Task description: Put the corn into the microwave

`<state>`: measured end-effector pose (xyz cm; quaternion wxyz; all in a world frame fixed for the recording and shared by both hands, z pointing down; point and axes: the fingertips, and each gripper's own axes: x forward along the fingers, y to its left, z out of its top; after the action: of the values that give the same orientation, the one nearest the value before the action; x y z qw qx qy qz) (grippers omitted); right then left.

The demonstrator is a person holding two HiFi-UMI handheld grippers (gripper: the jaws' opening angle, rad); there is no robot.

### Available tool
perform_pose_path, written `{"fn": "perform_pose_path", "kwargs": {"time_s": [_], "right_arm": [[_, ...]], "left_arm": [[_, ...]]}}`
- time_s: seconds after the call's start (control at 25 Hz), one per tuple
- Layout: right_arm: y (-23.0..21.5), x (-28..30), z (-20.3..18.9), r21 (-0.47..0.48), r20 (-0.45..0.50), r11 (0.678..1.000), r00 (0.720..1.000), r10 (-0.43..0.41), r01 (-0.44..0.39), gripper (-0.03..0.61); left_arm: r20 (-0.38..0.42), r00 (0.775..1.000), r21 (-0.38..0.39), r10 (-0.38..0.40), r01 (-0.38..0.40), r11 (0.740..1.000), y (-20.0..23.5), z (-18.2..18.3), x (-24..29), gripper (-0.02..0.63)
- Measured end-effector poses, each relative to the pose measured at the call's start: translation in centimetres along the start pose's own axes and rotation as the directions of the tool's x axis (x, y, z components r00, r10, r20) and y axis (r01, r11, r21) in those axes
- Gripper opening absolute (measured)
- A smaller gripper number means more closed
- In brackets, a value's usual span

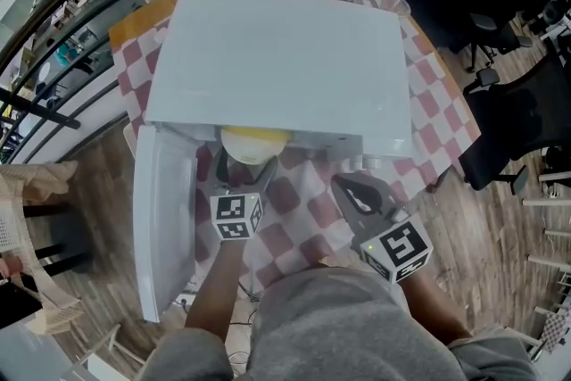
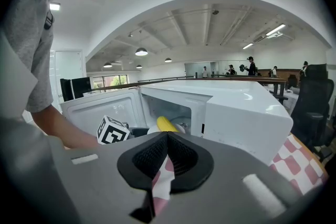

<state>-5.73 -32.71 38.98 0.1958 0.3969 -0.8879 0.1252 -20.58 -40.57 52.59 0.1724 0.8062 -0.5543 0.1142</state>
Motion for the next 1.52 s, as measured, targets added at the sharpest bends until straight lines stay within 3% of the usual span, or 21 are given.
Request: {"fn": "perform_pose_path", "kwargs": {"time_s": [0.48, 0.64, 1.16, 1.36, 1.52], "right_arm": [[0.1, 0.1, -0.2, 0.011, 0.002, 1.0, 1.0, -0.025, 0.025, -0.002], [0.1, 0.2, -0.3, 0.013, -0.002, 0.999, 0.999, -0.033, 0.033, -0.002], [0.4, -0.3, -0.2, 0.018, 0.008, 0.999, 0.999, -0.043, 0.043, -0.002], [0.8, -0.7, -0.1, 0.017, 0.013, 0.999, 0.999, -0.043, 0.043, -0.002], [0.9, -1.4, -0.5, 0.013, 0.015, 0.999, 0.999, -0.046, 0.046, -0.002]], "left_arm": [[-0.049, 0.998, 0.02, 0.038, -0.037, 0.999, 0.8, 0.7, 2.5, 0.482], [-0.07, 0.995, -0.005, 0.065, -0.065, 0.998, 1.5, 1.0, 3.2, 0.472], [-0.188, 0.971, -0.028, 0.145, -0.153, 0.988, 1.7, 1.2, 3.9, 0.463], [-0.178, 0.969, -0.001, 0.171, -0.174, 0.985, 1.8, 1.4, 3.7, 0.458], [-0.171, 0.969, 0.062, 0.18, -0.171, 0.983, 1.6, 1.3, 3.3, 0.413]]}}
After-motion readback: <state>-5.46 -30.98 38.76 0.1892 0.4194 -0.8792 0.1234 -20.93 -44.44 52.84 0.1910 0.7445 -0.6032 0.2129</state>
